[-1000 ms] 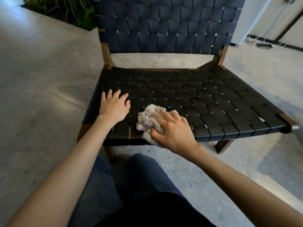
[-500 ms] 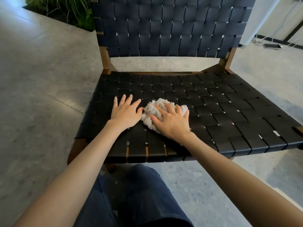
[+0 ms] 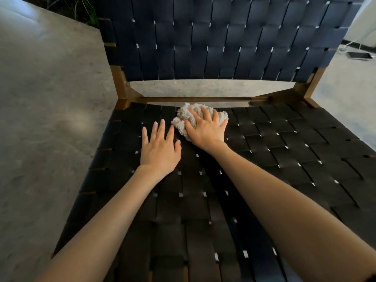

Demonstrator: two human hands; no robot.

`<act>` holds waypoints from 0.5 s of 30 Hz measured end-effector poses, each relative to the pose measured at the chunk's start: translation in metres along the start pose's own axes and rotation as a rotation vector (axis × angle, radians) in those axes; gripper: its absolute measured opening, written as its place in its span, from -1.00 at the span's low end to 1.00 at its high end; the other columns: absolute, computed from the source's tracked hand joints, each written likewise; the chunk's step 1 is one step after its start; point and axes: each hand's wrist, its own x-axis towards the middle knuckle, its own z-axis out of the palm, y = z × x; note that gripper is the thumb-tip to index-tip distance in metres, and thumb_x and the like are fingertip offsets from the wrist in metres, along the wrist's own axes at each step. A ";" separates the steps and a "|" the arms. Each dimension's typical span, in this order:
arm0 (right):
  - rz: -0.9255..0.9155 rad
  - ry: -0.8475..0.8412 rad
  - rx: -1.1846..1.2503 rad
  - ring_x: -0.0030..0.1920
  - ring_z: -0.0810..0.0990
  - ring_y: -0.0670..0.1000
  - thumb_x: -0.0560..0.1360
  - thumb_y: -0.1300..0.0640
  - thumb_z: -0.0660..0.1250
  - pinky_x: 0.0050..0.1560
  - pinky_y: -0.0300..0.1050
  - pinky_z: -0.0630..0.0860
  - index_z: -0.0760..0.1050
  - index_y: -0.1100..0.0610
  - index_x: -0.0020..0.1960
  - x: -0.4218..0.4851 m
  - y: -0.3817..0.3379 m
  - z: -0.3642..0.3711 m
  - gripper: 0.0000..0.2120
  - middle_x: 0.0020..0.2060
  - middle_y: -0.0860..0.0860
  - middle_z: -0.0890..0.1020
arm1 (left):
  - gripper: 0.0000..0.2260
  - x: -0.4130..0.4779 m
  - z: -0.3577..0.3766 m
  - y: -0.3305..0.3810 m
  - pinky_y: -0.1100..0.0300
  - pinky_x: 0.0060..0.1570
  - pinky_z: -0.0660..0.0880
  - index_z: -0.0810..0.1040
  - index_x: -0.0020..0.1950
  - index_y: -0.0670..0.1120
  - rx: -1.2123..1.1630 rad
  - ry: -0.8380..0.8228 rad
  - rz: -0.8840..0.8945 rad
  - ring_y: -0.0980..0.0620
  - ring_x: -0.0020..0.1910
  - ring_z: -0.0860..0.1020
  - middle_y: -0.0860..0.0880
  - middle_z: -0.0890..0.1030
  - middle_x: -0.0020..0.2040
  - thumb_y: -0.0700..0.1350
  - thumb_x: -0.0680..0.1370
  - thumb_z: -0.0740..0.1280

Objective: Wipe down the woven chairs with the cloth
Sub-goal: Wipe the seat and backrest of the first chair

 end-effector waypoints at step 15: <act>0.073 0.055 -0.054 0.47 0.14 0.21 0.58 -0.18 -0.01 0.43 0.33 -0.14 0.17 -0.16 0.51 0.030 0.039 -0.014 -0.50 0.46 0.07 0.27 | -0.52 0.012 0.005 0.002 -0.28 0.40 -0.21 0.01 0.54 0.14 0.024 0.027 0.019 -0.14 0.54 -0.07 -0.10 -0.01 0.57 0.19 0.61 -0.16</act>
